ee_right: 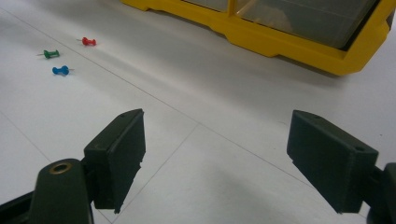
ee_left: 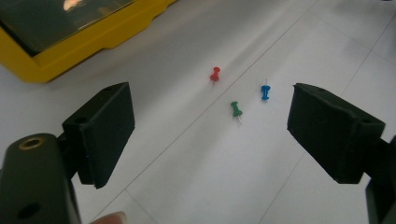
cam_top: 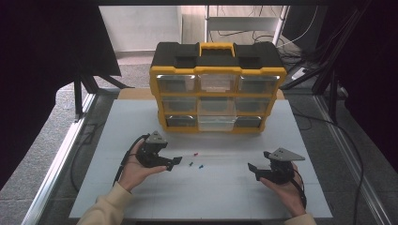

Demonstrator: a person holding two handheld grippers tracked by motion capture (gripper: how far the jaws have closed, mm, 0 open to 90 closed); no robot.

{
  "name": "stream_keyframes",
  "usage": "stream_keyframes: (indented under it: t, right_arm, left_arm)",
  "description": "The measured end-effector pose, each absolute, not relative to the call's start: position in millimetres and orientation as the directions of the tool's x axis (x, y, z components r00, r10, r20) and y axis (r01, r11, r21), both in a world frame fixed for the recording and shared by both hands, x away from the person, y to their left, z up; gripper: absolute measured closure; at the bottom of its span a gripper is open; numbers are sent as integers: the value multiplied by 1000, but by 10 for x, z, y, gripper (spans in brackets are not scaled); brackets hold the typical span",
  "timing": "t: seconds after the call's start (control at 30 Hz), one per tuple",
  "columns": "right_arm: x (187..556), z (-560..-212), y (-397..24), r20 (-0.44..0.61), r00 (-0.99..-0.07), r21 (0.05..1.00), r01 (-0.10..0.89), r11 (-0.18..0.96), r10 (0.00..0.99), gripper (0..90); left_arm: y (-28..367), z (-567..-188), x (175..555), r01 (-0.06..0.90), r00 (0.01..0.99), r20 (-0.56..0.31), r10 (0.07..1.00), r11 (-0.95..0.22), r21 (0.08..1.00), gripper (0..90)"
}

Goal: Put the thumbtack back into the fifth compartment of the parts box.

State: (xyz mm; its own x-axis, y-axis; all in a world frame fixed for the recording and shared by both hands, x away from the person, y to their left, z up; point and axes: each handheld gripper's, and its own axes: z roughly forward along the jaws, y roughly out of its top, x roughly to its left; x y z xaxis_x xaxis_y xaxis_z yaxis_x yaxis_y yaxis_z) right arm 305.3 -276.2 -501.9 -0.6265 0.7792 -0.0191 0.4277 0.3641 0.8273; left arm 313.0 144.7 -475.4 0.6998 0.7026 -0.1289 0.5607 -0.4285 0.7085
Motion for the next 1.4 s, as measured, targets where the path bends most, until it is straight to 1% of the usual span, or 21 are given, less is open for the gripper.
stream_keyframes:
  t: [0.33, 0.63, 1.0, 1.13, 1.27, 1.37, 1.4]
  right_arm:
    - [3070, -5029, -2771, -14, -624, 826, 433, 360, 782, 199]
    - [3076, -5039, -2765, -18, -623, 822, 436, 366, 782, 199]
    - [3073, -5045, -2774, -21, -620, 820, 439, 368, 785, 199]
    - [3072, -5049, -2771, -34, -617, 816, 437, 378, 786, 199]
    - [3076, -5052, -2776, -29, -615, 815, 441, 375, 788, 200]
    - [3079, -5053, -2785, -31, -611, 815, 442, 374, 791, 200]
    - [3081, -5054, -2790, -32, -607, 815, 445, 373, 794, 200]
  left_arm:
    - [1246, -4728, 3246, 553, 724, -125, 678, -463, 692, 159]
    - [1087, -4861, 3380, 572, 736, -139, 662, -500, 650, 185]
    - [913, -4992, 3398, 573, 748, -91, 657, -571, 588, 199]
    - [841, -5098, 3428, 580, 752, -58, 657, -617, 532, 205]
    - [816, -5128, 3440, 583, 750, -56, 659, -619, 525, 216]
    - [785, -5143, 3440, 583, 752, -52, 657, -625, 519, 239]
    - [771, -5151, 3437, 580, 754, -46, 655, -631, 515, 263]
